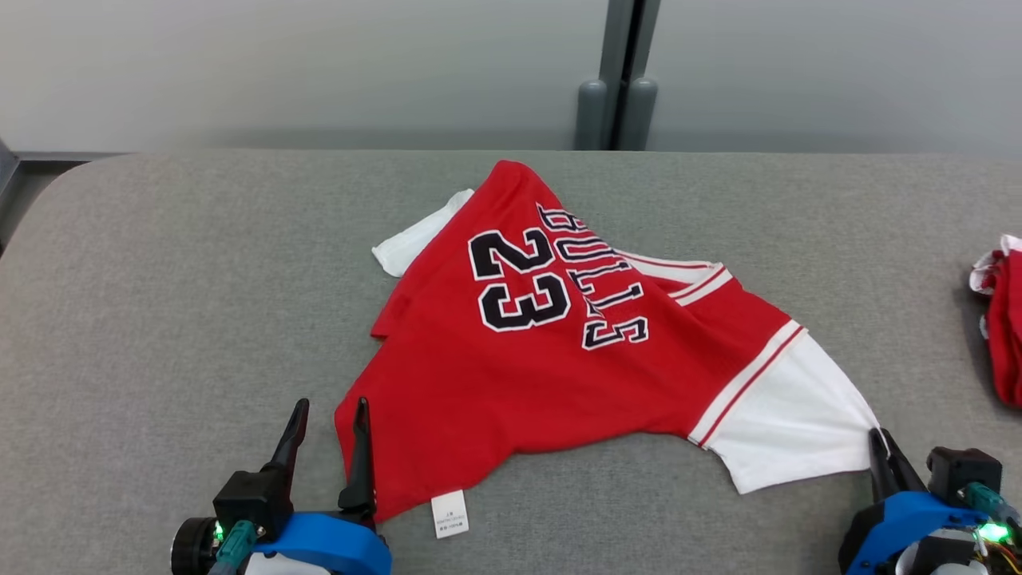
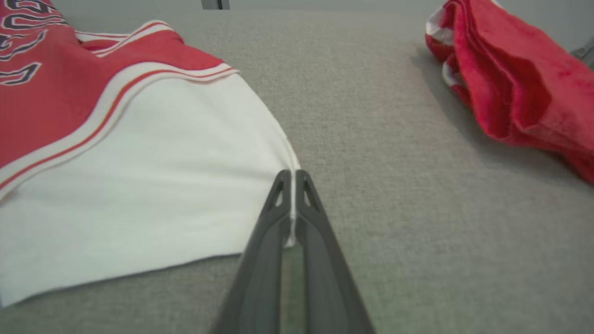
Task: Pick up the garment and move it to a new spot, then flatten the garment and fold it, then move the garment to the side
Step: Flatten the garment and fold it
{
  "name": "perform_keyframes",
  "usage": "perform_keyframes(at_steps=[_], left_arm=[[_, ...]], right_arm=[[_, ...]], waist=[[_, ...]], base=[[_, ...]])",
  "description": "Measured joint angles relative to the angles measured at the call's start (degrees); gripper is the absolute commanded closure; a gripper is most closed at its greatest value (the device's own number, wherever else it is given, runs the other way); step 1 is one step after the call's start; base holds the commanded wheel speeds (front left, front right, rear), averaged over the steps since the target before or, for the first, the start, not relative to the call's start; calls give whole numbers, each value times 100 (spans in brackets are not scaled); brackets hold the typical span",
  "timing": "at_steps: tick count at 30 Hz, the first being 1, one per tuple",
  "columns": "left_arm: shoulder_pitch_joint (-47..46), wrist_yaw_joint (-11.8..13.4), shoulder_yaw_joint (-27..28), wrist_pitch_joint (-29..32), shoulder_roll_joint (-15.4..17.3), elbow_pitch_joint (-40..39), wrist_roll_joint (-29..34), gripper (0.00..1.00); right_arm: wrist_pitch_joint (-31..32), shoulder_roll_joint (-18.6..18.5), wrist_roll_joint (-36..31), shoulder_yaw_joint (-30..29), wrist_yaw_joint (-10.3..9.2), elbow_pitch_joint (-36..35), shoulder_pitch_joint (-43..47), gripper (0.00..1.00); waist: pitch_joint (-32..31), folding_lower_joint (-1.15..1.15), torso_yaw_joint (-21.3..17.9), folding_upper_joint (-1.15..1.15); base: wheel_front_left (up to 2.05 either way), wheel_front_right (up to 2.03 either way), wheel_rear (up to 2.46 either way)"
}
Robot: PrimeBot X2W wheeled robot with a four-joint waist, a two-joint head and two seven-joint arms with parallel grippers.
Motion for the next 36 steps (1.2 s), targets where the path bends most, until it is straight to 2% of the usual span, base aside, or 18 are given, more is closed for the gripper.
perform_keyframes(at_steps=[7, 8, 9, 13, 18, 22, 28, 36], left_arm=[[38, 49, 113, 0, -3, 120, 2, 0], [49, 54, 129, 0, 0, 131, -1, 0], [58, 62, 142, 0, 0, 145, -1, 0], [103, 131, 164, 0, -2, 152, 1, 0], [127, 210, 201, 0, -1, 143, 3, 0], [135, 232, 214, 0, -2, 159, 3, 0], [238, 283, 232, 0, -1, 159, -4, 0], [402, 286, 299, 0, -2, 271, -70, 0]], right_arm=[[0, -47, 20, -38, 0, -147, 246, 99], [0, -34, 20, -45, 0, -178, 265, 22], [1, -14, 20, -42, 0, -263, 275, 0], [1, 65, 91, 71, -4, -860, 269, 0], [1, 178, 442, 650, -4, -1623, 234, 0], [0, 189, 791, 1129, -4, -1961, 191, 0], [0, 198, 1037, 1536, -4, -2047, 299, 0], [0, 201, 1045, 1837, -4, -1705, 581, 0]], waist=[[-168, 0, -313, 0], [-194, 0, -344, 0], [-218, 0, -372, 0], [-282, -1, -442, 0], [-370, 0, -462, 0], [-483, 0, -451, 0], [-665, 0, -416, 0], [-833, -1, -412, 0]], base=[[0, 0, 0], [0, 0, 0], [0, 0, 0], [0, 0, 0], [0, 0, 0], [0, 0, 0], [0, 0, 0], [0, 0, 0]])
